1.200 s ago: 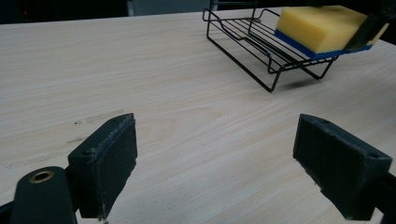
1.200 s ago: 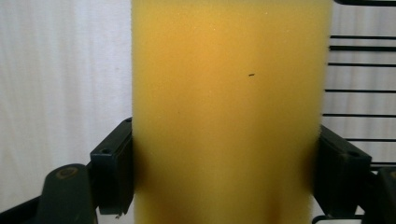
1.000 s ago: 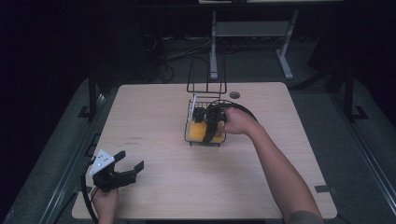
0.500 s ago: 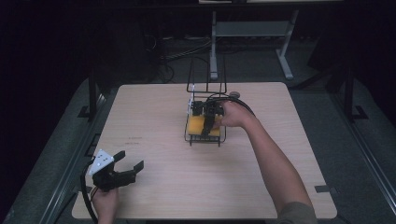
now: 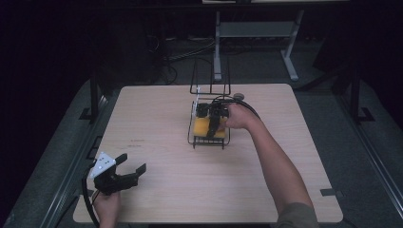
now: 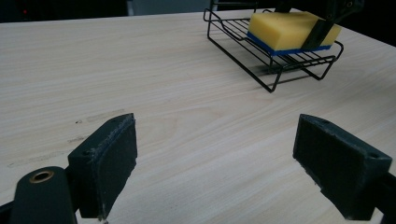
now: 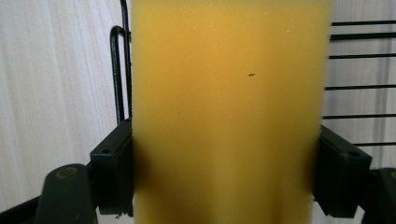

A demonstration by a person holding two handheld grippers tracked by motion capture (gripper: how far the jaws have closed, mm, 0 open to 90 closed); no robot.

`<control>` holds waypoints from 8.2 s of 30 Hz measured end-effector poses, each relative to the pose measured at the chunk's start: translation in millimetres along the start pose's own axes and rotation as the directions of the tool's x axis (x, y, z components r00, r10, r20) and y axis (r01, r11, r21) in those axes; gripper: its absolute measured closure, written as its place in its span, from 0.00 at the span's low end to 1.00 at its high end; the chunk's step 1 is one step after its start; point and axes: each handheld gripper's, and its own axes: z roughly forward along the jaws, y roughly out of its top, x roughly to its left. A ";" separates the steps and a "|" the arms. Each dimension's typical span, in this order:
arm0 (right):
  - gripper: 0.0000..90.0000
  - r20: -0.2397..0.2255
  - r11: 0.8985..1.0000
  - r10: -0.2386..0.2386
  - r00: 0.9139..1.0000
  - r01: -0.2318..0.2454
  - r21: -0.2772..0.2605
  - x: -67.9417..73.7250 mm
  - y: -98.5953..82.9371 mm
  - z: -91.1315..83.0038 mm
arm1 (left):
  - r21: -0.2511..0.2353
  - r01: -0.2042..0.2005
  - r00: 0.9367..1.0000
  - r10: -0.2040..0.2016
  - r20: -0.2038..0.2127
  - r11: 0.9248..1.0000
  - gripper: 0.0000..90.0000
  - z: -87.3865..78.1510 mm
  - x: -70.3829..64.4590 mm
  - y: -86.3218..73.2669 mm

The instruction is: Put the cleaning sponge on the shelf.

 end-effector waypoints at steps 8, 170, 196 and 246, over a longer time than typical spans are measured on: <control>0.24 -0.012 1.000 -0.001 1.000 0.001 0.002 -3.5 0.1 7.3 | -0.003 0.004 1.000 -0.004 -0.004 1.000 0.14 -1.1 1.5 -0.1; 0.17 0.028 0.993 -0.114 0.993 0.114 0.009 131.0 -32.2 -0.9 | 0.010 -0.011 1.000 0.011 0.016 1.000 0.14 5.0 -6.1 0.9; 0.17 0.022 0.996 -0.086 0.996 0.086 -0.005 143.9 -57.7 6.7 | 0.010 -0.018 1.000 0.017 0.012 1.000 0.14 3.6 -7.4 0.4; 0.17 0.042 0.999 -0.038 0.998 0.038 -0.014 167.2 -104.5 6.4 | 0.022 -0.031 0.999 0.031 0.011 0.999 0.14 4.9 -9.9 0.4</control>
